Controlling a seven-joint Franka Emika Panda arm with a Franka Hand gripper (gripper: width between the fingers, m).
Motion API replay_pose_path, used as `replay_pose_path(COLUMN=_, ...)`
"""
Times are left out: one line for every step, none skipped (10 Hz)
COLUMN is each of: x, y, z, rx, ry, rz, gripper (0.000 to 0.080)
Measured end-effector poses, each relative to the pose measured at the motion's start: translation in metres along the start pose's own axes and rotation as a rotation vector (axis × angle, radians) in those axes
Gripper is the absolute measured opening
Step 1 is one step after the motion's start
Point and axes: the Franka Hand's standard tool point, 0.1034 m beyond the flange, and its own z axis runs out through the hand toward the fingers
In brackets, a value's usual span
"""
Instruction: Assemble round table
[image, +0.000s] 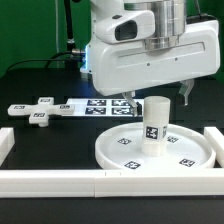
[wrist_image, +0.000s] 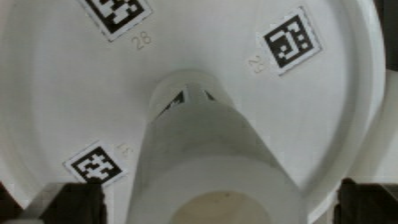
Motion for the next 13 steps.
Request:
replay_pose_path(x=0.000, y=0.001, z=0.000, rx=-0.005, ry=-0.003, rz=-0.088, gripper=0.0649)
replay_pose_path(x=-0.001, y=0.001, z=0.001, rx=-0.030, ry=-0.018, rz=-0.238, gripper=0.0649)
replay_pose_path(x=-0.001, y=0.001, z=0.000, rx=-0.050, ry=-0.030, rz=-0.348, gripper=0.0649)
replay_pose_path(x=-0.001, y=0.003, z=0.000, rx=-0.055, ry=-0.043, rz=-0.455, gripper=0.0649)
replay_pose_path(x=0.001, y=0.004, z=-0.002, rx=-0.060, ry=-0.053, rz=-0.546, gripper=0.0649)
replay_pose_path(x=0.001, y=0.005, z=-0.002, rx=-0.068, ry=-0.063, rz=-0.643, gripper=0.0649)
replay_pose_path(x=0.000, y=0.006, z=-0.001, rx=-0.067, ry=-0.066, rz=-0.696, gripper=0.0649)
replay_pose_path(x=0.000, y=0.007, z=-0.001, rx=-0.066, ry=-0.069, rz=-0.745, gripper=0.0649)
replay_pose_path(x=0.000, y=0.008, z=-0.001, rx=-0.064, ry=-0.072, rz=-0.813, gripper=0.0649)
replay_pose_path(x=0.000, y=0.008, z=-0.001, rx=-0.066, ry=-0.078, rz=-0.868, gripper=0.0649)
replay_pose_path(x=-0.001, y=0.009, z=-0.001, rx=-0.075, ry=-0.102, rz=-0.999, gripper=0.0649)
replay_pose_path(x=-0.002, y=0.010, z=0.000, rx=-0.078, ry=-0.114, rz=-1.069, gripper=0.0649)
replay_pose_path(x=-0.003, y=0.011, z=0.002, rx=-0.074, ry=-0.123, rz=-1.166, gripper=0.0649)
